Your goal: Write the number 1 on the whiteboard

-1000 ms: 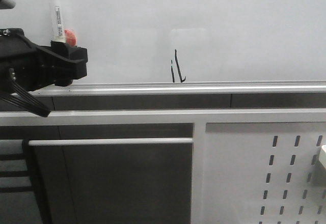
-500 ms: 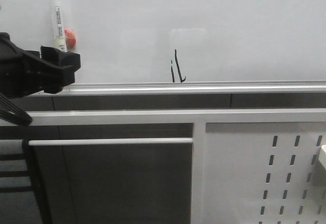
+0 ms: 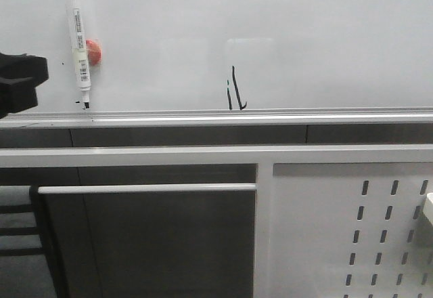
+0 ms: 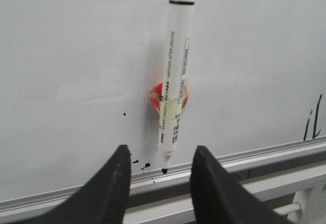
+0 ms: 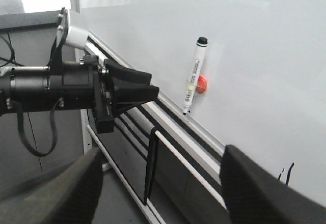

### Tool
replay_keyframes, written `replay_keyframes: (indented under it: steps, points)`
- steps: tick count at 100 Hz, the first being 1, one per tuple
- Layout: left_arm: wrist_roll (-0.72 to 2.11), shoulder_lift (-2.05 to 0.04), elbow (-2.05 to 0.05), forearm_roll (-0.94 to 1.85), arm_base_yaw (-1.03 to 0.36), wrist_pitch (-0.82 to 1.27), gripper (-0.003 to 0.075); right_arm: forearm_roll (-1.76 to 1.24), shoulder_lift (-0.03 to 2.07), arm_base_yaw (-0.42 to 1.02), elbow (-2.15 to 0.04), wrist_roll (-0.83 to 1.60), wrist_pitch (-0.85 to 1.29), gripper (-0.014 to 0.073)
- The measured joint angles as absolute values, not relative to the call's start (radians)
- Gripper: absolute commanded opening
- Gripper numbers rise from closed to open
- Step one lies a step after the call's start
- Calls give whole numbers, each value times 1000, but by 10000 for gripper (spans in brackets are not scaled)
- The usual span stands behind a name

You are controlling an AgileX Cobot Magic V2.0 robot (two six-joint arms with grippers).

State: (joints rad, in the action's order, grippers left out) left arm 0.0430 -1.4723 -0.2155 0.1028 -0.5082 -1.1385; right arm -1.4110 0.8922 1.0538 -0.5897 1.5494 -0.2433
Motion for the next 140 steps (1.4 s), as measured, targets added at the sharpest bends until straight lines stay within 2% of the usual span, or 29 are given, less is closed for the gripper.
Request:
replay_keyframes:
  steps: [16, 60, 82, 94, 116, 140]
  points:
    - [43, -1398, -161, 68, -508, -1138, -20, -1427, 852, 1054, -570, 1549, -231, 439]
    - [43, -1185, -3, 49, -508, -1138, -22, -1468, 699, 1054, -477, 1549, -216, 186]
    - [43, -1070, -1, 42, -508, -1140, -22, -1478, 633, 1054, -453, 1554, -216, 11]
    - [43, -1033, -1, 55, -508, -1140, -22, -1484, 608, 1054, -437, 1578, -220, -55]
    - [54, -1022, -1, 126, -508, -1140, -22, -1505, 571, 1054, -415, 1628, -287, -57]
    - [113, -1022, -8, 206, -508, -1140, -22, -1716, 493, 1054, -415, 1939, -573, -57]
